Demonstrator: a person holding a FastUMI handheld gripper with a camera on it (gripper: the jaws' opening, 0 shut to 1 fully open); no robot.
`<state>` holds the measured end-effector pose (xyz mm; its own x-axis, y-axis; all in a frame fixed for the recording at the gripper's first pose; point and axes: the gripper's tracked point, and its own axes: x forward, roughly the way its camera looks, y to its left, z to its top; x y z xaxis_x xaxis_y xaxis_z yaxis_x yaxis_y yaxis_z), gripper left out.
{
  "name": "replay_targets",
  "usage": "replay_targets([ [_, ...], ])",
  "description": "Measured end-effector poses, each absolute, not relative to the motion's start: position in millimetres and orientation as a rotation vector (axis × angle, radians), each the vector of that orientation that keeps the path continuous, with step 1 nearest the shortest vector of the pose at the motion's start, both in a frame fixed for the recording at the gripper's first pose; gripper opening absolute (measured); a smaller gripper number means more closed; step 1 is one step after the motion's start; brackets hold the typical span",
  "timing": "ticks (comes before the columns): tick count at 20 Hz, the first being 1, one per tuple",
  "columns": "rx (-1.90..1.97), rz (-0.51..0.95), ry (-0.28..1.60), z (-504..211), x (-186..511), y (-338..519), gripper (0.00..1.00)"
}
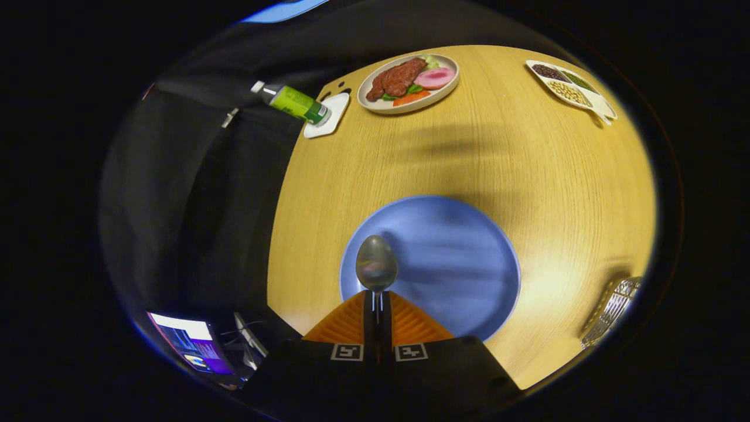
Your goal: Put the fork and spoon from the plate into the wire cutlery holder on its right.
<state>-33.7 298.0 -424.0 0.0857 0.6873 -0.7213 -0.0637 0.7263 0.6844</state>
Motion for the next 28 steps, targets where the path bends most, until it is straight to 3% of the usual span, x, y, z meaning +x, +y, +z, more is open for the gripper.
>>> replay_targets([
  [5, 0.62, 0.604, 1.311, -380.7, -21.6, 238.0, 0.05],
  [14, 0.541, 0.436, 1.252, -349.9, -31.5, 68.4, 0.05],
  [19, 0.386, 0.412, 1.39, -367.9, -68.1, 5.1, 0.05],
  [28, 0.092, 0.486, 1.63, -417.9, -75.5, -13.9, 0.05],
])
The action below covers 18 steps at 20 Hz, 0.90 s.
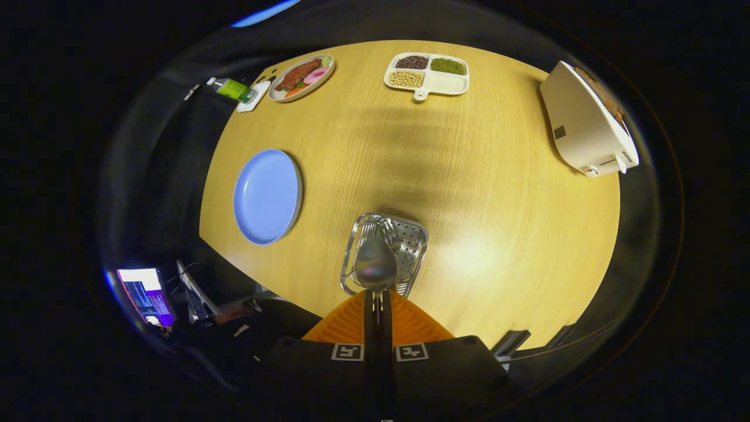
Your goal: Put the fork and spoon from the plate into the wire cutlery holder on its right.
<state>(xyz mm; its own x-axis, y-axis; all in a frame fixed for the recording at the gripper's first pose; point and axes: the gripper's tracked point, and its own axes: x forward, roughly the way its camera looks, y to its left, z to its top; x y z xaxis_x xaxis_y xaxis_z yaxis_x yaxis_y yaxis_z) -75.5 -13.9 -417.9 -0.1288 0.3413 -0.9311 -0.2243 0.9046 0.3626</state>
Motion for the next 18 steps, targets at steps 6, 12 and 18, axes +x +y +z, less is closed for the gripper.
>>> replay_targets([
  [6, -0.035, 0.495, 1.712, -446.1, -65.1, -15.9, 0.05],
  [12, -0.05, 0.502, 1.722, -455.7, -59.8, -8.3, 0.06],
  [18, -0.005, 0.5, 1.685, -457.1, -56.3, -2.0, 0.1],
])
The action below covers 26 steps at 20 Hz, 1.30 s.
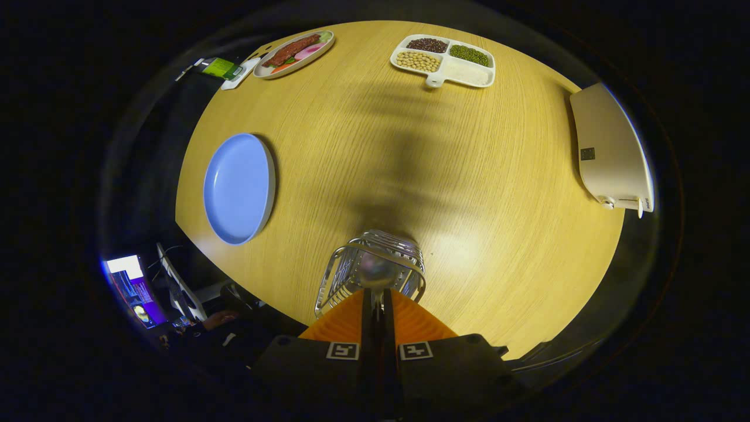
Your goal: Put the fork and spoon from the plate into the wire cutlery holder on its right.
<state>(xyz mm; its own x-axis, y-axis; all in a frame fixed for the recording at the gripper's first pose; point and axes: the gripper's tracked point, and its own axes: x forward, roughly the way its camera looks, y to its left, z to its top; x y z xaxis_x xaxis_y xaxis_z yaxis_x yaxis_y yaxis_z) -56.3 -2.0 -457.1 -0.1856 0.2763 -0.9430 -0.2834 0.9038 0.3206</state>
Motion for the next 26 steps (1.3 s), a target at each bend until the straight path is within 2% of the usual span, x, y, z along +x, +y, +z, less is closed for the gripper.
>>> replay_targets([
  [3, 0.034, 0.508, 1.645, -451.8, -52.5, 0.6, 0.15],
  [9, 0.198, 0.519, 1.515, -421.5, -44.3, 8.3, 0.37],
  [11, 0.257, 0.535, 1.458, -407.1, -41.6, 8.4, 0.56],
  [14, 0.337, 0.567, 1.338, -380.4, -35.5, 6.5, 0.8],
  [16, 0.376, 0.573, 1.249, -362.4, -31.6, 5.3, 0.88],
  [18, 0.375, 0.568, 1.151, -347.0, -25.6, -0.8, 0.92],
  [26, 0.334, 0.534, 0.671, -250.6, 2.6, -35.6, 0.93],
])
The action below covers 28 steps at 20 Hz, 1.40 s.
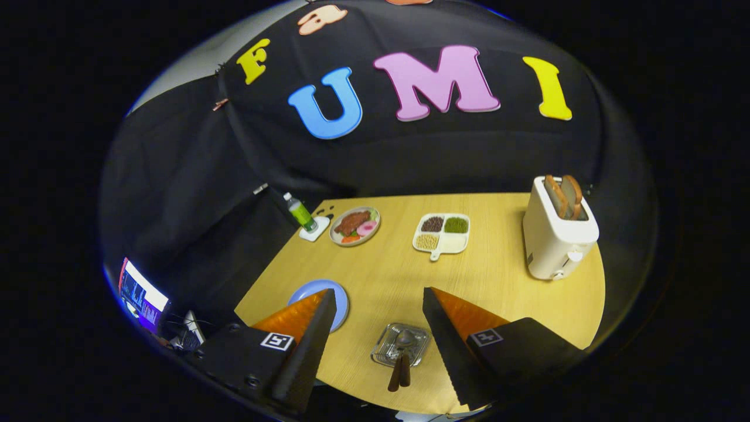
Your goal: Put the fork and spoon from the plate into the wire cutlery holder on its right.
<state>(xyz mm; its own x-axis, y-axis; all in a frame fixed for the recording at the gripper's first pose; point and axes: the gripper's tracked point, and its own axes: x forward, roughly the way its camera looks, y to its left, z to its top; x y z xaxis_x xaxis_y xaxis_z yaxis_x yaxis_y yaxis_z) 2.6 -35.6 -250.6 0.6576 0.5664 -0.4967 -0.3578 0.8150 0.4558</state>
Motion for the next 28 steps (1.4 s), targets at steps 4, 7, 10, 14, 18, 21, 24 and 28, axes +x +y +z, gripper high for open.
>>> replay_targets([
  [4, 0.326, 0.527, 0.551, -211.7, -0.3, -50.3, 0.93],
  [7, 0.317, 0.522, 0.458, -186.1, -0.5, -56.6, 0.94],
  [10, 0.251, 0.51, 0.381, -162.3, -3.3, -64.0, 0.95],
  [14, 0.218, 0.516, 0.284, -134.4, -7.9, -62.5, 0.96],
  [18, 0.234, 0.552, 0.234, -121.2, -8.2, -47.0, 0.97],
  [21, 0.23, 0.56, 0.215, -120.4, -6.3, -45.0, 0.97],
  [24, 0.227, 0.568, 0.209, -117.8, -7.4, -39.5, 0.98],
  [28, 0.224, 0.61, 0.205, -116.5, -7.9, -28.1, 0.98],
])
